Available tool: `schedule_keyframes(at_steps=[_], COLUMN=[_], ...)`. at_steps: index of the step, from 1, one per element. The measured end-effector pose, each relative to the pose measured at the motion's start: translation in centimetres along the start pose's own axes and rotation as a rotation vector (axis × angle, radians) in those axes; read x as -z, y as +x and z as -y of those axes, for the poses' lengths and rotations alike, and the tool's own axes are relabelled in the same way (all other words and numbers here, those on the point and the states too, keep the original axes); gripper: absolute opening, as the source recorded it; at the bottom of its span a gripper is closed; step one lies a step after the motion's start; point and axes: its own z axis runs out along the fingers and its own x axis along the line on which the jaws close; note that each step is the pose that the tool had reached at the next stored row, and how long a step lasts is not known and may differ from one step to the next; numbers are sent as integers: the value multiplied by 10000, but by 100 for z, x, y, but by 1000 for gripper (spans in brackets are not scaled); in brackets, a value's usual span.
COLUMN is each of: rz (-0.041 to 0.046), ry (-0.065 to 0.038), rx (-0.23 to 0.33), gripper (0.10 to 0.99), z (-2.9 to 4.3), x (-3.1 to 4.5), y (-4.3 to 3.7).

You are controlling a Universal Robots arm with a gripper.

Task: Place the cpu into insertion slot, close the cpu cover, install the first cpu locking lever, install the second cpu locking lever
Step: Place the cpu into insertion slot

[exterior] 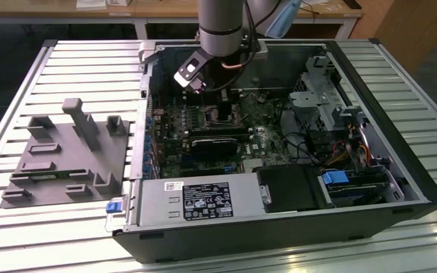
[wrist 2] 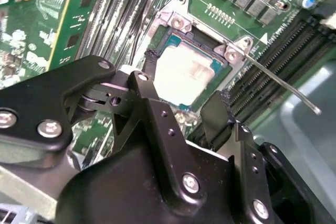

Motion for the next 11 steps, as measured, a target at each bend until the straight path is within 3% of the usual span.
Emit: schedule_keyframes(at_steps=[7, 11], rz=[1, -1], ry=[1, -1], rx=[0, 1], gripper=[616, 616], z=[-13, -15], x=[181, 197], y=[-1, -1])
